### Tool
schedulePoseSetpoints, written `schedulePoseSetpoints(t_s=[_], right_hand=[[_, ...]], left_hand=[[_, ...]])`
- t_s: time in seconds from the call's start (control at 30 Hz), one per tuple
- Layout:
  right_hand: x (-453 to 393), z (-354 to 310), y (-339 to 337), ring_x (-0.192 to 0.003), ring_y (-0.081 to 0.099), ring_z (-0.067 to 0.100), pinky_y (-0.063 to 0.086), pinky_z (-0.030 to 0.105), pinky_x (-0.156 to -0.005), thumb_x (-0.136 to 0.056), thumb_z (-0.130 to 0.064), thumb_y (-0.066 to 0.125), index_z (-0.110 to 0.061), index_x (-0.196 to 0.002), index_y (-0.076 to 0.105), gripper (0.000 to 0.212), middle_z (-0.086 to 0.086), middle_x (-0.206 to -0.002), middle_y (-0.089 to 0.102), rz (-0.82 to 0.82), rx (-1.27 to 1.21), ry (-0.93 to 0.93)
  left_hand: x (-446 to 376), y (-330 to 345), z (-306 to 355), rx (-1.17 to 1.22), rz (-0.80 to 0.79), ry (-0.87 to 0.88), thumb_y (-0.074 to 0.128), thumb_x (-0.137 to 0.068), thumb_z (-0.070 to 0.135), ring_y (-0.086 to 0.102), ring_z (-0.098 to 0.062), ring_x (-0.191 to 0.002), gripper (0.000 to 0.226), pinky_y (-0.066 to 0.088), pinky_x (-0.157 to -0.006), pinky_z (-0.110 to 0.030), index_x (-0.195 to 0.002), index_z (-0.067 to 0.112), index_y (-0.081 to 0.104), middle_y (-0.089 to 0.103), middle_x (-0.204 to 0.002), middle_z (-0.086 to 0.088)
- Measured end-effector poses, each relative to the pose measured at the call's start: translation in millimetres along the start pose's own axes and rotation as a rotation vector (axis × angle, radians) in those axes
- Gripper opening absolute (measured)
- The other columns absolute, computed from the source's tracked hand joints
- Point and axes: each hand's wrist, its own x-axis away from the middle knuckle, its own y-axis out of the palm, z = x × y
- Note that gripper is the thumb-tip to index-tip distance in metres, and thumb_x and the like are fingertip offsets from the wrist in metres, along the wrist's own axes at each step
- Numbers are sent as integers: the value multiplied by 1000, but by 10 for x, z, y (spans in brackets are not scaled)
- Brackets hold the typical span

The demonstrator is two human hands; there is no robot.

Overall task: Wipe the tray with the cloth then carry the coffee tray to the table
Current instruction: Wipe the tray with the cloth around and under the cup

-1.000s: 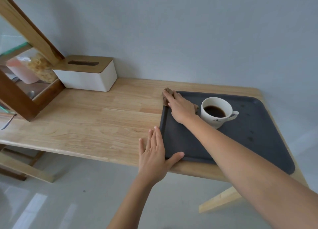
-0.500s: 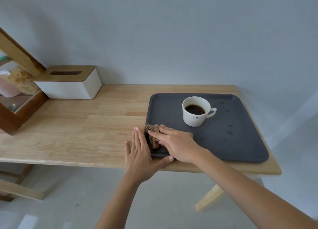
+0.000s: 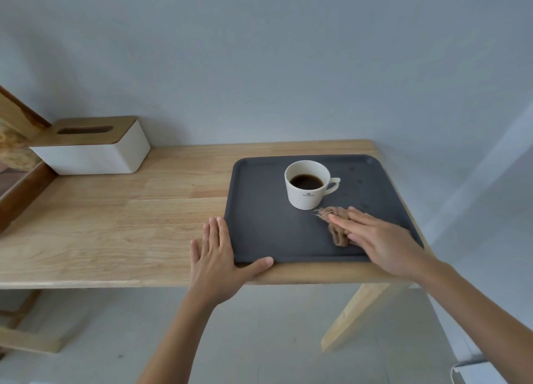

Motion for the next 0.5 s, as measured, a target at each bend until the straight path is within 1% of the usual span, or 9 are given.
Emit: schedulePoseSetpoints(t_s=[0.07, 0.1, 0.17, 0.2, 0.27, 0.4, 0.5], right_hand=[[77, 115, -70, -145, 19, 0, 38, 25, -106, -101, -20, 39, -55, -141, 14, 58, -31, -149, 19, 15, 2, 47], [91, 127, -82, -144, 20, -1, 39, 23, -101, -101, -20, 38, -55, -140, 13, 58, -34, -146, 18, 25, 9, 62], [83, 93, -61, -143, 21, -1, 38, 17, -92, -101, -18, 37, -53, -142, 17, 57, -31, -149, 23, 31, 35, 73], [69, 74, -36, -144, 22, 1, 36, 15, -92, -101, -17, 37, -50, -143, 22, 56, -27, -152, 26, 27, 43, 67], [48, 46, 1, -145, 23, 6, 33, 14, -97, -100, -14, 37, -44, -145, 29, 54, -20, -154, 28, 15, 41, 49], [7, -47, 22, -145, 25, 7, 35, 22, -108, -100, -12, 36, -44, -145, 30, 55, -16, -155, 31, 6, 13, 7], [-84, -310, 121, -144, 30, 13, 42, 33, -108, -98, -10, 40, -40, -145, 33, 56, -10, -153, 37, -21, 14, -89]], left_hand=[[1, -4, 2, 2, -7, 1, 25, -52, 100, -22, -17, -148, 137, -8, -120, -49, -149, 17, -23, -21, -162, -1], [1, -6, 3, 2, -12, 2, 25, -53, 100, -23, -17, -147, 137, -9, -120, -49, -149, 17, -23, -21, -161, 0], [3, -9, 7, 9, -19, 4, 26, -52, 100, -24, -17, -147, 137, -9, -120, -50, -149, 17, -23, -22, -161, 1], [3, -8, 8, 13, -19, 4, 26, -52, 100, -24, -17, -147, 137, -10, -120, -50, -150, 18, -23, -22, -161, 1], [1, -9, 8, 17, -17, 3, 26, -51, 101, -24, -17, -147, 137, -10, -120, -50, -150, 18, -22, -21, -162, 2], [-1, 5, 3, 20, -1, 12, 27, -52, 100, -23, -18, -147, 137, -9, -120, -50, -150, 18, -21, -19, -162, 1], [-2, 15, -3, 23, 5, 6, 27, -51, 101, -23, -17, -147, 137, -9, -120, -50, -150, 19, -21, -20, -162, 2]])
